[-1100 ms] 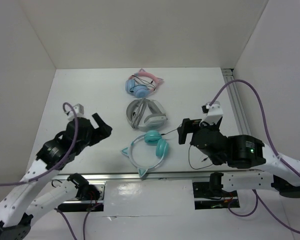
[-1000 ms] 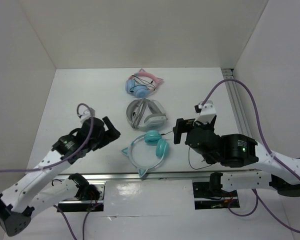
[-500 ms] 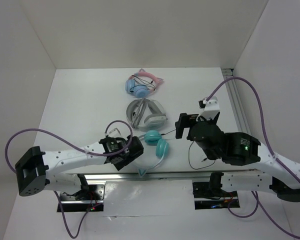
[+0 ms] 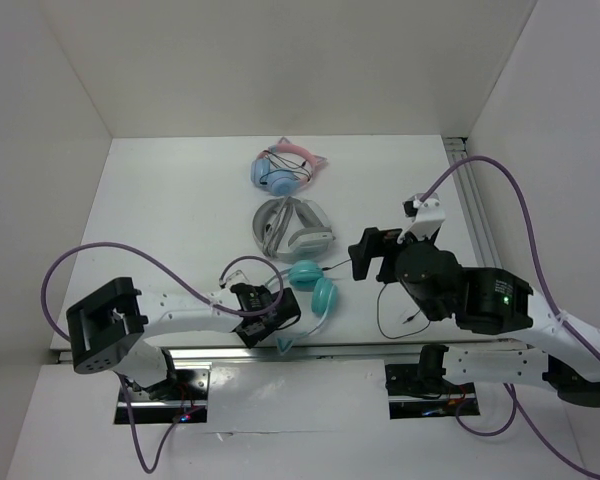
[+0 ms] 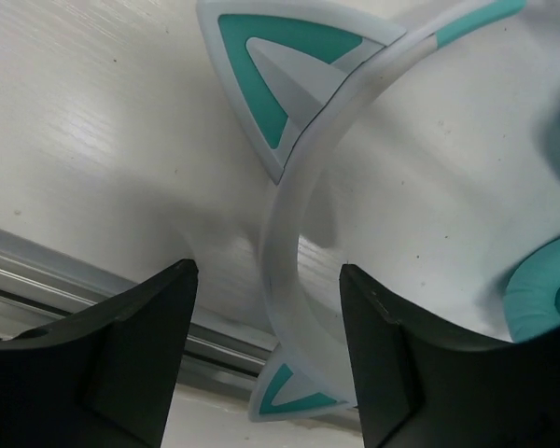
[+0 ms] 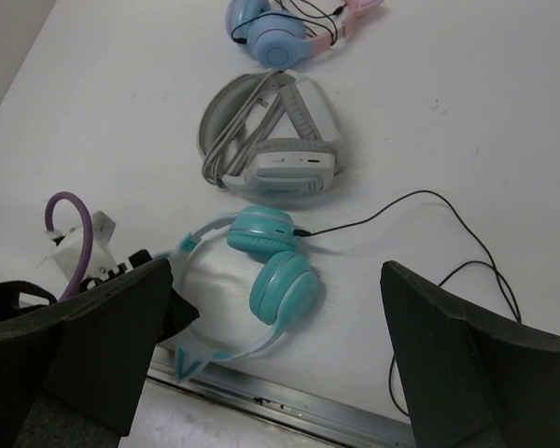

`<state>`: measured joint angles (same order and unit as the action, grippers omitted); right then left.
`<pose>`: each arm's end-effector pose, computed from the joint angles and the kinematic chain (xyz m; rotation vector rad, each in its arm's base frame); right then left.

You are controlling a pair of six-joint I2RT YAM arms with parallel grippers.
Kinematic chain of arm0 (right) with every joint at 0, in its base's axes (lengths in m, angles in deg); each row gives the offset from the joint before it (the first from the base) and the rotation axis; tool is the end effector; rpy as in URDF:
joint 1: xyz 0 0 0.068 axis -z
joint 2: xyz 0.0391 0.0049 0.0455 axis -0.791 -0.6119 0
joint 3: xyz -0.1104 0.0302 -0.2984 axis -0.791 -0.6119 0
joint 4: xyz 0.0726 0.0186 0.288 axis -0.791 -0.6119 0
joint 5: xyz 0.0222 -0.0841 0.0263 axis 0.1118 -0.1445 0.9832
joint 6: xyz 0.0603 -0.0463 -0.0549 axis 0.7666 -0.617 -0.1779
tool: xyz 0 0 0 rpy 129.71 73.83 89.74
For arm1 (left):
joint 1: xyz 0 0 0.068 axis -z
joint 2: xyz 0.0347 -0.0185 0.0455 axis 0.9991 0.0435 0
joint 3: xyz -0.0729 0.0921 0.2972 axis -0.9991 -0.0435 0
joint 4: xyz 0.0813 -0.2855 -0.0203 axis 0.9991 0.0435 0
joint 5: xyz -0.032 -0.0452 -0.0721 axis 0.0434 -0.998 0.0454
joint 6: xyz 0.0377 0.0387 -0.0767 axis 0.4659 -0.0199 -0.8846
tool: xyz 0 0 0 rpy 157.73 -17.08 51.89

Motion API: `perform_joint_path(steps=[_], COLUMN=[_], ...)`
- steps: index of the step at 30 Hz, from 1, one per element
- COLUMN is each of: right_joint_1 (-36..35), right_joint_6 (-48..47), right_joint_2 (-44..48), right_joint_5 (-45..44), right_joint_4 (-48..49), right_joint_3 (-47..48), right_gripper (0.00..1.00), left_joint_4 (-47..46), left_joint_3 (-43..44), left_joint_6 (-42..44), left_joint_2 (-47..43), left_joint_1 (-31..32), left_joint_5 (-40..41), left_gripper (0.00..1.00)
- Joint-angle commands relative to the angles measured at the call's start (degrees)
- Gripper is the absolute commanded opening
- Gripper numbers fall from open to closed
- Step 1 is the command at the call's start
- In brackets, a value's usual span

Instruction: Wrap the headphones

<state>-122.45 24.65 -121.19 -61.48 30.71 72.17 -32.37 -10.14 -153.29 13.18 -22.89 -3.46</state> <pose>0.1147 0.1321 0.4498 -0.0956 1.9119 0.3625 0.1525 -0.2406 0.1435 -1.0667 2.4794 -0.2407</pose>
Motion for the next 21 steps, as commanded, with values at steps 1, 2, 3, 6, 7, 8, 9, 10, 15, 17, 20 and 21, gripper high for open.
perform_joint_path(steps=[1,2,3,6,7,8,9,10,15,17,20,21], right_joint_1=[0.30,0.30,0.30,0.30,0.30,0.30,0.30,0.30,0.30,0.30,0.30,0.30], right_joint_6=[-1.73,-1.74,-1.74,-1.74,-1.74,-1.74,-2.26,-2.27,-2.79,-3.32,-4.63,-5.25], right_joint_2=[0.41,1.02,1.03,1.03,1.03,1.55,1.56,1.56,1.56,1.56,1.56,1.56], right_joint_5=[1.49,1.49,1.49,1.49,1.49,1.49,1.49,2.01,3.07,3.07,3.60,4.12], right_joint_4=[4.58,4.59,4.59,5.12,5.12,5.12,5.12,5.12,5.73,5.73,7.04,8.36], right_joint_3=[-0.25,-0.77,-0.78,-0.78,-0.78,-0.78,-0.78,-0.78,-0.25,-0.25,0.89,0.89], right_gripper=[1.00,1.00,1.00,1.00,1.00,1.00,1.00,1.00,1.00,1.00,1.00,1.00], left_joint_4=[-0.64,-0.64,-0.64,-0.03,0.67,0.68,1.55,2.25,6.99,10.42,19.20,20.44], left_joint_3=[-1.74,-2.44,-2.45,-3.06,-3.76,-3.77,-4.55,-5.17,-6.93,-5.89,-3.51,-2.89], left_joint_6=[-4.18,-4.19,-4.19,-4.89,-4.89,-5.68,-6.29,-6.91,-6.30,-6.30,-8.67,-7.37], left_joint_2=[2.64,2.64,2.64,2.64,2.03,2.02,0.81,0.10,-7.72,-13.34,-22.54,-25.28], left_joint_1=[0.07,0.07,0.07,0.07,0.07,0.07,0.07,0.07,0.76,2.61,4.72,5.25], left_joint_5=[0.91,0.91,0.91,0.39,-0.32,-0.32,-1.02,-1.55,-1.47,0.37,4.05,5.29], left_gripper=[0.75,0.70,0.65,0.37,0.29,0.10,0.03,0.00,0.00,0.00,0.00,0.00])
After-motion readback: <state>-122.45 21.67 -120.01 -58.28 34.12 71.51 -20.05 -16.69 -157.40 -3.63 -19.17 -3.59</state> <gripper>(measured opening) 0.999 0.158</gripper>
